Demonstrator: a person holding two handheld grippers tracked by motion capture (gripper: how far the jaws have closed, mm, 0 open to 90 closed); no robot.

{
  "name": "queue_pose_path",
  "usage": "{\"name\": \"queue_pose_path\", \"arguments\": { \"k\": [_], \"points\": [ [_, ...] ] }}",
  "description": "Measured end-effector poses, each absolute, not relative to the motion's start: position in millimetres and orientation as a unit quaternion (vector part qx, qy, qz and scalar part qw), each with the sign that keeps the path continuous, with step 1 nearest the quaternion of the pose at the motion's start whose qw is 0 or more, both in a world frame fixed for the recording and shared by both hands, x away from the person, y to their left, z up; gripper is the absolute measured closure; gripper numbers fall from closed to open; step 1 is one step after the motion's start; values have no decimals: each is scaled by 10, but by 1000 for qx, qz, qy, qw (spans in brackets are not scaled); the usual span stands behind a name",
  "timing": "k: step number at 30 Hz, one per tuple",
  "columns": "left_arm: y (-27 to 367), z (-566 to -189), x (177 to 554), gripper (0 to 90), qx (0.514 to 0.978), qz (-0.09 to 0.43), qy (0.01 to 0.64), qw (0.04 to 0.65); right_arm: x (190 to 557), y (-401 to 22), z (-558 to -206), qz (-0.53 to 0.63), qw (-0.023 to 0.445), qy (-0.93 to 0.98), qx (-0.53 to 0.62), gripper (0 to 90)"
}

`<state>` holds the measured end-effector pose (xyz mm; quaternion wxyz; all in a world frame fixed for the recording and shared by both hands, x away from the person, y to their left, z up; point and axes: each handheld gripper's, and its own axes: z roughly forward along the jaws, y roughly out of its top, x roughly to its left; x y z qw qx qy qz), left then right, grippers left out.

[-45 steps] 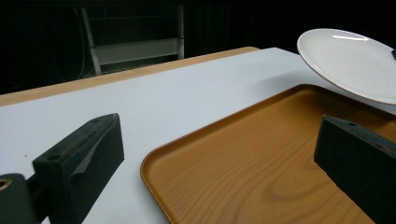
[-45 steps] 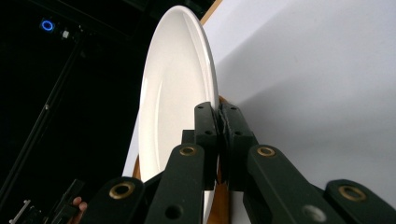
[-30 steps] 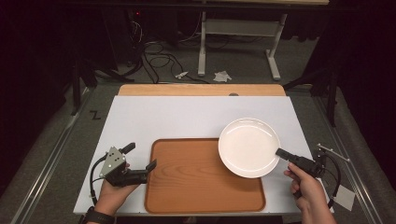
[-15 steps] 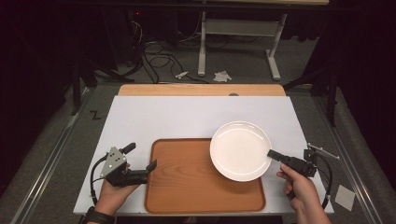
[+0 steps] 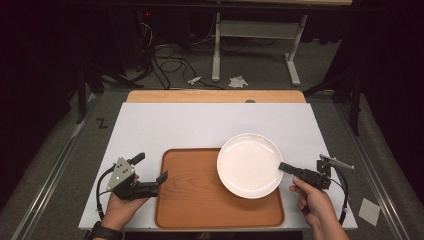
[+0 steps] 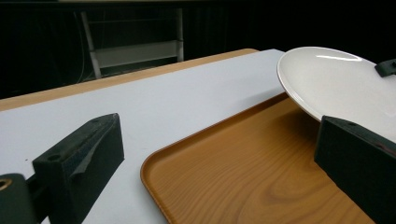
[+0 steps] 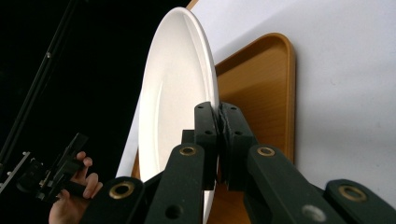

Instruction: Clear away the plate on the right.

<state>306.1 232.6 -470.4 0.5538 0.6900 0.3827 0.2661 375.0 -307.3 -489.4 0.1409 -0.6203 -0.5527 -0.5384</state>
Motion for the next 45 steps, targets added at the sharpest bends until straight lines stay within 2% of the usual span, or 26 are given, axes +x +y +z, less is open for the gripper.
{"name": "queue_pose_path", "arguments": {
  "k": [45],
  "points": [
    [2329,-4701,3056,21,692,265,380,554,3771,-2797,-5054,-473,154,-610,-617,892]
  ]
}}
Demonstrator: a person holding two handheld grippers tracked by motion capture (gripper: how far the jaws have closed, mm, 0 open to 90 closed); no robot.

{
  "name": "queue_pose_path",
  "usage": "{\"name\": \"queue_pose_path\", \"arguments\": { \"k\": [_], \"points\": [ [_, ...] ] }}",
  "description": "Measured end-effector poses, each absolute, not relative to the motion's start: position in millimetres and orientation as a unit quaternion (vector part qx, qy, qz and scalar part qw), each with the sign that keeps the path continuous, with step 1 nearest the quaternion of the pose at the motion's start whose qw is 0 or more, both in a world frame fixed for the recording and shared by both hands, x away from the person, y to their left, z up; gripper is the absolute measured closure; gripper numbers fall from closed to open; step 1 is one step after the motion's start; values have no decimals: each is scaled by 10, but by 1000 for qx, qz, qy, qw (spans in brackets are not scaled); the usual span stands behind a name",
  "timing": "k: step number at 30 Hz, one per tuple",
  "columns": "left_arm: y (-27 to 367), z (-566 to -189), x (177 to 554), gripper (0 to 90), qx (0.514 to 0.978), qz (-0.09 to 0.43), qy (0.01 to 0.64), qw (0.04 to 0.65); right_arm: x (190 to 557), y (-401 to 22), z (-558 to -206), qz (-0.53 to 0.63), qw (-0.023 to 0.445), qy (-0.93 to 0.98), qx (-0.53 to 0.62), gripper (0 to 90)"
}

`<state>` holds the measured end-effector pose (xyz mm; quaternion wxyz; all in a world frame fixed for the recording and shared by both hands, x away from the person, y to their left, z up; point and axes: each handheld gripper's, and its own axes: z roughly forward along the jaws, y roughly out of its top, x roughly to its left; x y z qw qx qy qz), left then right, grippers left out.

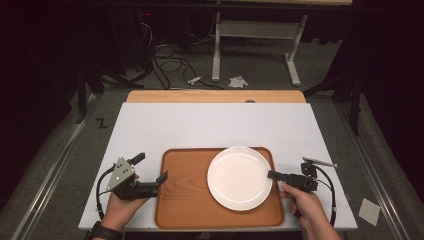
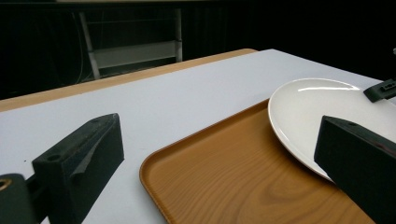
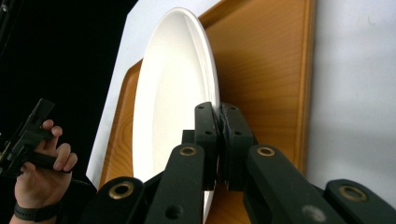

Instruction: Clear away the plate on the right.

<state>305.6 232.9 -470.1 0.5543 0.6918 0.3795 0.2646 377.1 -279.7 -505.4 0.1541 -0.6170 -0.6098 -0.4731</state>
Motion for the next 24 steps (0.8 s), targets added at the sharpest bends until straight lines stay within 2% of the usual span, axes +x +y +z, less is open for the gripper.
{"name": "queue_pose_path", "arguments": {
  "k": [13,24],
  "points": [
    [2323,-4697,3052,21,693,267,375,555,3786,-2730,-5077,-437,125,-640,-620,839],
    [2319,-4697,3051,21,694,268,374,554,3786,-2712,-5068,-428,124,-649,-616,776]
  ]
}}
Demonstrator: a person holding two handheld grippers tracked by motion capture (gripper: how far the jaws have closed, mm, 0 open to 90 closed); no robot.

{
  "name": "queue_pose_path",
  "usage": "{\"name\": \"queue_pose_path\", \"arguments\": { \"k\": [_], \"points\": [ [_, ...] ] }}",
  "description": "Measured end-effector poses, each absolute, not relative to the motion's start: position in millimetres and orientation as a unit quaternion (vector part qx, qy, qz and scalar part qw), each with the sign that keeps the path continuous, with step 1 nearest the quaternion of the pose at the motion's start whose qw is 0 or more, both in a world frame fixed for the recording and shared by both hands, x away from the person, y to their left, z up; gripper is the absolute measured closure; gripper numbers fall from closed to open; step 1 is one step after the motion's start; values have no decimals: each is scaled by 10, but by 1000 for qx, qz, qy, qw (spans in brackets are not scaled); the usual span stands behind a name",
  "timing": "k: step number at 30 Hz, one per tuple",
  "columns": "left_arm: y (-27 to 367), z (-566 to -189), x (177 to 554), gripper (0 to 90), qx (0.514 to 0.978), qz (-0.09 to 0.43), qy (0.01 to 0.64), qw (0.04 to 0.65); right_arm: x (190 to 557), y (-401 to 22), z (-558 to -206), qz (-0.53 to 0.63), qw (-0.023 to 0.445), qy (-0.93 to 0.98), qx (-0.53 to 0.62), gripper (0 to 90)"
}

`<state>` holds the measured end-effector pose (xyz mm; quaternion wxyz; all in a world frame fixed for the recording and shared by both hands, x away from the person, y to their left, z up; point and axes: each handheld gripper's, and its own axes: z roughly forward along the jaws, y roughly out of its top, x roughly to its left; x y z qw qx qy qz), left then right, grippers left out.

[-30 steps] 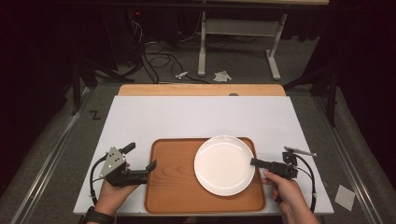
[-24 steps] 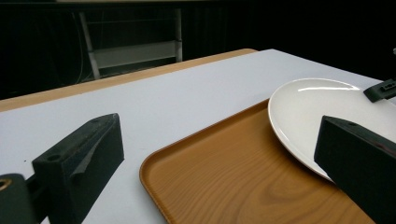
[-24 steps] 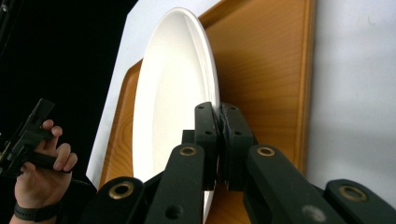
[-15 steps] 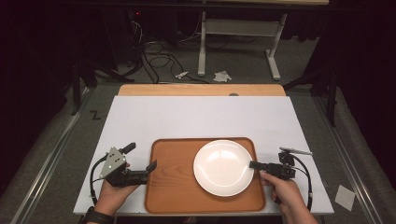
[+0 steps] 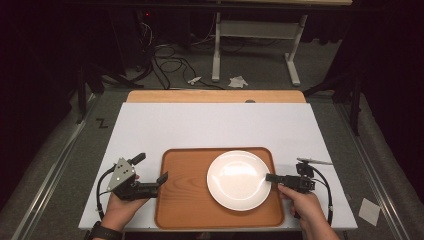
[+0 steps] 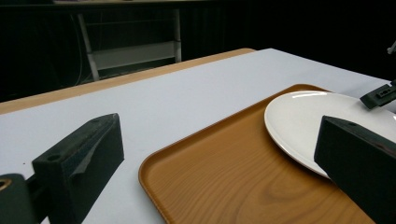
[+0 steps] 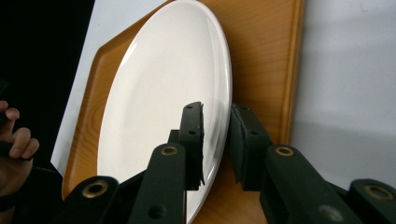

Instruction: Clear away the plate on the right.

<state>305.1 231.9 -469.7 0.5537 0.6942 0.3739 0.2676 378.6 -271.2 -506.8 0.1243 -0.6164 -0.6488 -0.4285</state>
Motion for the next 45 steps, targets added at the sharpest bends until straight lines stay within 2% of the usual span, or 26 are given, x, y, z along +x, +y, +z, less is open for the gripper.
{"name": "queue_pose_path", "arguments": {
  "k": [3,13,22,45],
  "points": [
    [2319,-4697,3051,21,695,268,374,554,3785,-2710,-5055,-422,115,-654,-617,745],
    [2317,-4697,3050,21,695,268,373,553,3771,-2748,-4988,-443,107,-649,-608,730],
    [2315,-4697,3050,21,695,268,373,553,3745,-2752,-4885,-458,68,-657,-595,682],
    [2271,-4727,3085,20,708,260,374,539,3523,-3077,-4509,-472,-172,-683,-531,428]
  ]
}}
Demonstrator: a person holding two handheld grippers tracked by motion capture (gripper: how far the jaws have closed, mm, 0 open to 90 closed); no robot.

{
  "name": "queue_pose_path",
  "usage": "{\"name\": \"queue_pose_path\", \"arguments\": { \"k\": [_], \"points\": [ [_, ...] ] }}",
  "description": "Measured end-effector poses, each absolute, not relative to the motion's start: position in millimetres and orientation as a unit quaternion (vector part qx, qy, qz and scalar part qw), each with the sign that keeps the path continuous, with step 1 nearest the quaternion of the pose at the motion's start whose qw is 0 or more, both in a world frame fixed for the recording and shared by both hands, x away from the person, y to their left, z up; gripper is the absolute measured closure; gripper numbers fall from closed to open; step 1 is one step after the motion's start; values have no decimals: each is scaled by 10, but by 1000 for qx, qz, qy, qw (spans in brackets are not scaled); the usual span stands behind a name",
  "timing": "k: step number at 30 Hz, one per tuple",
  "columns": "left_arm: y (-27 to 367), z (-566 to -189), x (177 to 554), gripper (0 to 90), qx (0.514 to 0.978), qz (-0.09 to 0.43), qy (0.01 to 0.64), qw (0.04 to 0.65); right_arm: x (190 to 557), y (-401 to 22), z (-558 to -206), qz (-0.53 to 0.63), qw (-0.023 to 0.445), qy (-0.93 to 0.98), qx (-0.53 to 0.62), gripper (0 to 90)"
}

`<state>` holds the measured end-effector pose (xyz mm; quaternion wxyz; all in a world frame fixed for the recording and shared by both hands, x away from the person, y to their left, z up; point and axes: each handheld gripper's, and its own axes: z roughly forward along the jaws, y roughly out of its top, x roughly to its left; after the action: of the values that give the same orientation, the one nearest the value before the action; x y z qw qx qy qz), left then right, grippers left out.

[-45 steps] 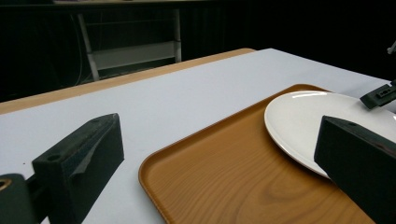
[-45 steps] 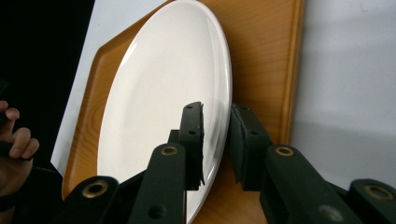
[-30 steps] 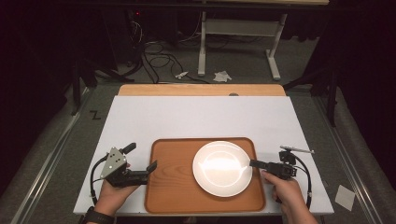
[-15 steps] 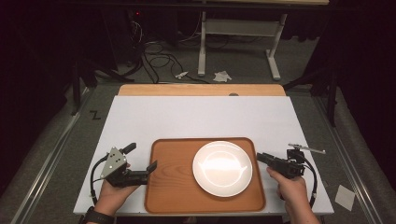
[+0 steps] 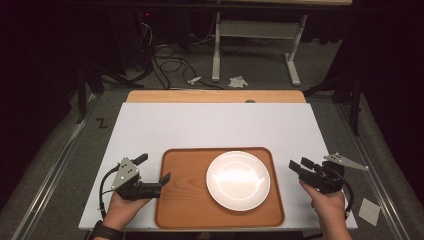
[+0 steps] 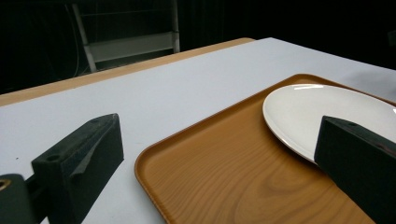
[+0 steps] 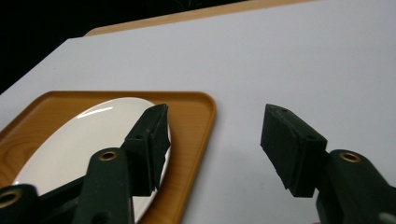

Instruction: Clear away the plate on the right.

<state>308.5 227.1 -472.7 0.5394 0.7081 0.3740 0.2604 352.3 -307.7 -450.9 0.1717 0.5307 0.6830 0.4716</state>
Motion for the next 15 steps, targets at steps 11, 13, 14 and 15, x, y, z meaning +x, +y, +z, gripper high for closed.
{"name": "queue_pose_path", "arguments": {
  "k": [11,13,14,15],
  "points": [
    [2271,-4731,3091,17,710,258,374,538,3487,-3202,-4504,487,221,690,488,76],
    [2269,-4731,3090,16,710,257,373,538,3494,-3173,-4503,486,221,693,484,56],
    [2268,-4731,3090,15,711,257,373,538,3492,-3154,-4501,484,223,696,482,48],
    [2267,-4732,3090,14,711,257,373,538,3491,-3138,-4501,484,224,698,478,39]
  ]
}}
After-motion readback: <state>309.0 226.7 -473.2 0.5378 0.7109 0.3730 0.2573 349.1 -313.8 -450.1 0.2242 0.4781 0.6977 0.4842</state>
